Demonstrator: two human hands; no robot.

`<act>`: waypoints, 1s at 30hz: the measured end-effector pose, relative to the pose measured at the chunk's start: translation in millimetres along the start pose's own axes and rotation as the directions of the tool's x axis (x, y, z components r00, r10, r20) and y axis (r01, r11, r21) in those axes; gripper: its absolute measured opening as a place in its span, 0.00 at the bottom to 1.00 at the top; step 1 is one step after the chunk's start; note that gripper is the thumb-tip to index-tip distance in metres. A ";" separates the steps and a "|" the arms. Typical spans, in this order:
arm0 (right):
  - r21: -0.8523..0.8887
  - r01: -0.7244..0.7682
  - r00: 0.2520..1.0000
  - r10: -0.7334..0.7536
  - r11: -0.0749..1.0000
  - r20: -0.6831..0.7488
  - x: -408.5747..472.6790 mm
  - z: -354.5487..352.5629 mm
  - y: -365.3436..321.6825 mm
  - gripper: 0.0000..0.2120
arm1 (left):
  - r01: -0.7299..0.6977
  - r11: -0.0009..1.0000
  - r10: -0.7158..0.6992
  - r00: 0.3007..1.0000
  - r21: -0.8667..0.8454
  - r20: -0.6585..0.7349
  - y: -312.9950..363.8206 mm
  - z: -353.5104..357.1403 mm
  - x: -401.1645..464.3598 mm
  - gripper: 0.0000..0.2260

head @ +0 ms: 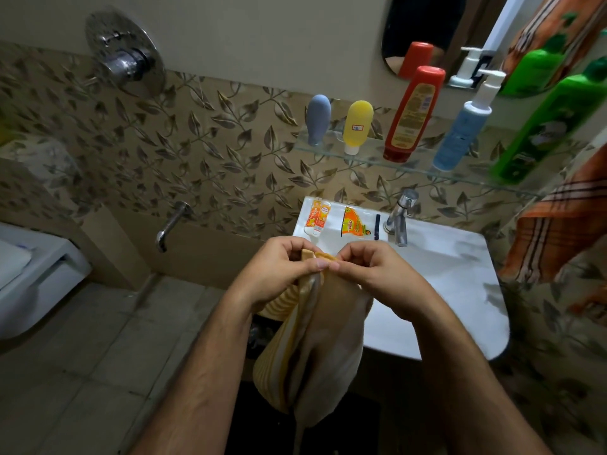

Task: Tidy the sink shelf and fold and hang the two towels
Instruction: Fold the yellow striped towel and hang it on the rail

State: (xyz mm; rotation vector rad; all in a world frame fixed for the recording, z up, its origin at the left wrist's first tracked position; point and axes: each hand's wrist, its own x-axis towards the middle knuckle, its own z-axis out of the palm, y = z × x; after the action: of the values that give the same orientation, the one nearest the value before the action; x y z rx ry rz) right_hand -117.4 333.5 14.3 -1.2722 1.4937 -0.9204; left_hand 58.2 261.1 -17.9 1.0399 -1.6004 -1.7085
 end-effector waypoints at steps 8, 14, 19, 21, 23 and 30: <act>-0.147 -0.091 0.996 0.093 0.985 0.006 -31.2 -37.6 -14.6 0.09 | -0.010 0.986 0.074 0.923 0.169 -0.379 1.8 -9.1 8.9 0.03; -0.224 0.050 0.966 -0.104 0.973 -0.236 -15.2 -24.2 -9.6 0.10 | -0.014 1.000 0.011 0.973 -0.015 -0.230 0.2 -4.9 0.6 0.13; -0.245 0.082 0.982 -0.119 0.966 -0.144 -1.6 -9.9 -4.8 0.09 | -0.066 0.987 0.064 0.998 -0.146 -0.023 1.9 2.9 -8.2 0.19; -0.221 0.127 0.988 -0.142 0.967 -0.055 -1.8 -4.7 -8.7 0.08 | -0.077 0.988 0.086 0.995 -0.135 0.057 1.7 8.5 -6.8 0.19; -0.185 0.149 0.987 -0.158 0.971 -0.034 -1.7 -1.7 -11.2 0.08 | -0.060 0.988 0.075 0.991 -0.140 0.108 1.0 12.4 -5.8 0.15; -0.106 0.000 1.000 0.002 0.994 0.015 -6.5 -11.9 -6.5 0.11 | -0.042 0.996 0.044 0.999 -0.078 0.027 3.0 7.8 -2.1 0.02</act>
State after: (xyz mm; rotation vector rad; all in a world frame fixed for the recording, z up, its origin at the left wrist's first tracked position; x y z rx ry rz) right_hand -126.9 338.4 25.0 -1.3512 1.5489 -0.8386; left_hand 52.4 266.7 -14.7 0.9406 -1.5500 -1.7499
